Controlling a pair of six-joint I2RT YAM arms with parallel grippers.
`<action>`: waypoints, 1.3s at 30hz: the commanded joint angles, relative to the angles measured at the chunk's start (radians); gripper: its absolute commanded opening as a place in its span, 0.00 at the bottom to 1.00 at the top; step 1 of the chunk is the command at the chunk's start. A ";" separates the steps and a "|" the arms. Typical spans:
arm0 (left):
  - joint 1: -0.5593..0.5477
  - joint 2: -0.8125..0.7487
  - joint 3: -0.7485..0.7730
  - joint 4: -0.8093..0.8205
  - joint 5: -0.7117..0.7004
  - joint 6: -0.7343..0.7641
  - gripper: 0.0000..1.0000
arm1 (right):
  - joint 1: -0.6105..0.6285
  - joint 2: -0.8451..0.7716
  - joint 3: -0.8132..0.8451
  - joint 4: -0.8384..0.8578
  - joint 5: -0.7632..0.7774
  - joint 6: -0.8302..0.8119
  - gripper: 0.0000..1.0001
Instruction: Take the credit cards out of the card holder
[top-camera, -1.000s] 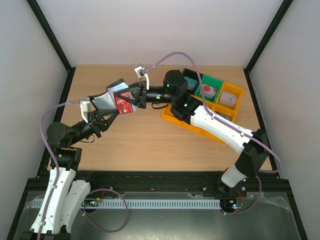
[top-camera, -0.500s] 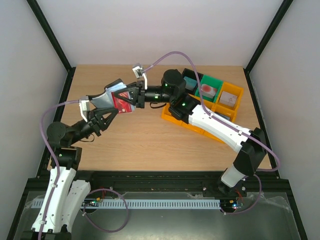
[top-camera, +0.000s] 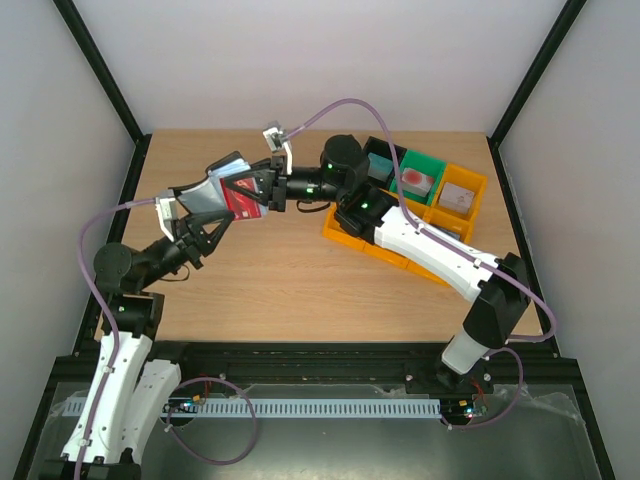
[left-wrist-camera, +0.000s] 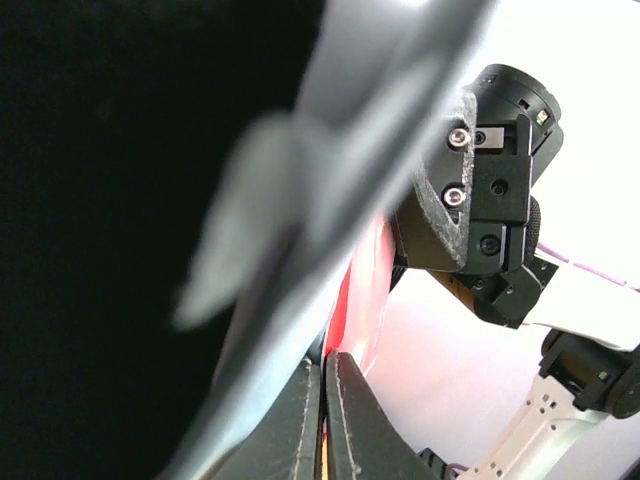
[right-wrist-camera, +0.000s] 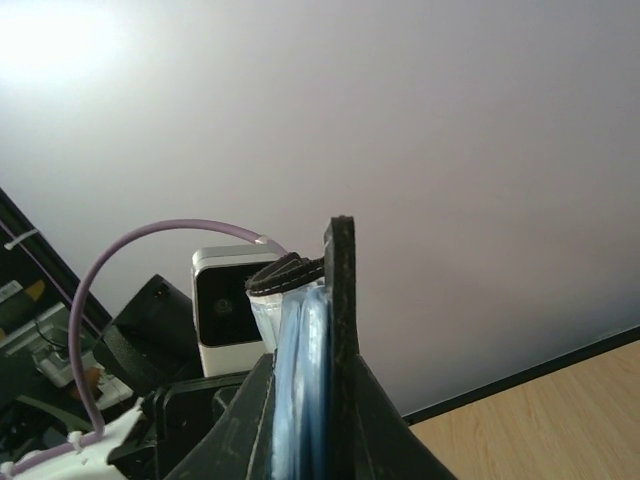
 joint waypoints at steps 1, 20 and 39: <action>-0.002 -0.002 0.019 -0.032 -0.029 -0.051 0.02 | 0.049 -0.028 0.037 -0.033 -0.074 -0.046 0.16; 0.043 -0.029 0.015 0.011 -0.014 -0.075 0.02 | -0.051 -0.173 -0.072 -0.221 -0.152 -0.139 0.36; 0.056 -0.045 0.031 -0.004 0.028 -0.037 0.02 | -0.185 -0.253 -0.031 -0.498 -0.205 -0.290 0.02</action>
